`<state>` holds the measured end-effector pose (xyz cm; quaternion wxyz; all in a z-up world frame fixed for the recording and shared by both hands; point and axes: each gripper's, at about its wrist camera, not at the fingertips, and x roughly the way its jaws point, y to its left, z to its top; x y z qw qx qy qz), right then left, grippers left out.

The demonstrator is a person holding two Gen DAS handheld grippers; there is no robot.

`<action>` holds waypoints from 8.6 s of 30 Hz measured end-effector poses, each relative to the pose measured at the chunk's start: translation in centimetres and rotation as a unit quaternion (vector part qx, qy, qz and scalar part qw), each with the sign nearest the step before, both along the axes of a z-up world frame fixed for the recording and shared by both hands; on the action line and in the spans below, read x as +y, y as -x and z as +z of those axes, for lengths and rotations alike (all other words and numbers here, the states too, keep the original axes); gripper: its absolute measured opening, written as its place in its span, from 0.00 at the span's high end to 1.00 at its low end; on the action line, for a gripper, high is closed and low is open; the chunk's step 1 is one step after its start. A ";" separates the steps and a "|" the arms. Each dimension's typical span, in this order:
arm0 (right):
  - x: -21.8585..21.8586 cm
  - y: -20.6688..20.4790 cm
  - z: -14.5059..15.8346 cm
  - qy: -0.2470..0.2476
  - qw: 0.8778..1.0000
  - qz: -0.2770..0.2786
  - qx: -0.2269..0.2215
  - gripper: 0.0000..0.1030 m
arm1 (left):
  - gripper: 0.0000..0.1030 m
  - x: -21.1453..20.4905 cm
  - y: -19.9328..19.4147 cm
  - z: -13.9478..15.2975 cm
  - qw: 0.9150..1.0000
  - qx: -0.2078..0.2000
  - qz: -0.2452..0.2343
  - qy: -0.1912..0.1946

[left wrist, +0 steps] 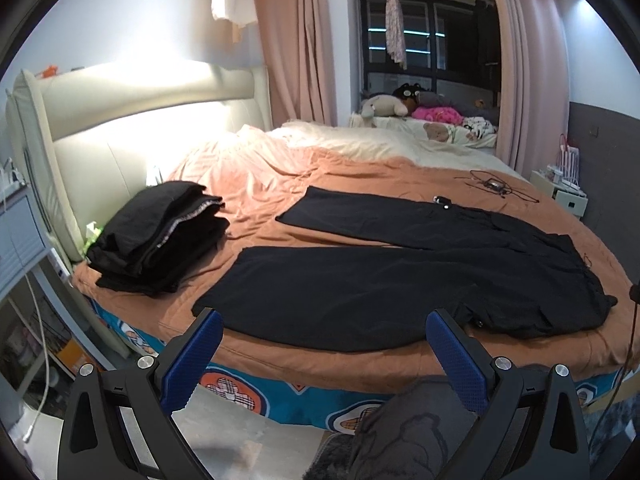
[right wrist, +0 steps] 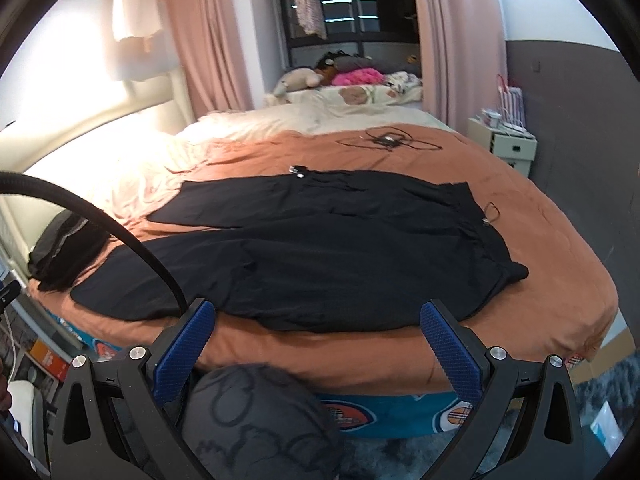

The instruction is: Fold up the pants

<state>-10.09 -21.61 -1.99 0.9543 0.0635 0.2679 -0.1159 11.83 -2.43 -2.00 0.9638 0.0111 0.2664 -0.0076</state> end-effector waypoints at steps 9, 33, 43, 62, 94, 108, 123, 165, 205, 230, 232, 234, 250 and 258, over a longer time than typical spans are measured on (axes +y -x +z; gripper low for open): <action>-1.9 -3.5 0.3 -0.014 0.997 -0.074 0.025 0.00 | 0.00 1.5 -5.0 -2.4 0.999 0.043 0.028 0.013; -4.9 -11.1 -0.8 -0.105 0.976 -0.171 0.088 0.00 | 0.10 7.1 -14.3 -10.1 0.975 0.165 0.123 0.088; -13.2 -12.1 -3.9 -0.184 0.966 -0.168 0.067 0.22 | 0.16 10.4 -15.3 -11.8 0.956 0.171 0.168 0.168; -20.4 -10.9 -7.4 -0.271 0.948 -0.161 0.036 0.97 | 0.38 16.0 -15.0 -14.8 0.921 0.173 0.218 0.273; -24.1 -12.1 -9.4 -0.335 0.926 -0.172 0.024 0.88 | 0.94 19.7 -18.7 -12.6 0.909 0.097 0.256 0.314; -22.4 -8.0 -2.0 -0.296 0.938 -0.163 -0.073 0.98 | 0.95 18.6 -22.6 -1.4 0.938 0.006 0.203 0.280; -22.6 -10.2 1.4 -0.262 0.947 -0.159 -0.094 0.98 | 0.95 15.2 -29.6 5.6 0.956 -0.032 0.150 0.250; -28.4 -38.6 -0.8 -0.166 0.966 -0.196 0.034 0.98 | 0.95 3.0 -63.4 -4.2 0.982 0.081 0.140 0.100; -24.9 -30.9 0.8 -0.152 0.982 -0.110 0.015 0.15 | 0.49 8.0 -55.9 -8.0 0.978 0.165 0.123 0.041; -20.0 -28.1 -1.1 -0.126 0.986 -0.082 0.074 0.15 | 0.50 2.4 -62.3 -14.0 0.972 0.223 0.071 0.026; -20.0 -28.3 -1.4 -0.128 0.986 -0.081 0.075 0.15 | 0.49 1.7 -63.0 -14.1 0.972 0.224 0.067 0.011; -20.0 -28.5 -1.6 -0.127 0.986 -0.080 0.078 0.15 | 0.49 1.2 -63.9 -14.1 0.973 0.222 0.068 -0.011; -19.3 -28.8 -2.8 -0.129 0.986 -0.073 0.077 0.15 | 0.46 -1.3 -64.3 -7.6 0.982 0.167 0.031 -0.086; -19.3 -28.5 -2.7 -0.123 0.987 -0.067 0.077 0.15 | 0.43 -1.9 -66.0 -9.6 0.980 0.178 0.046 -0.077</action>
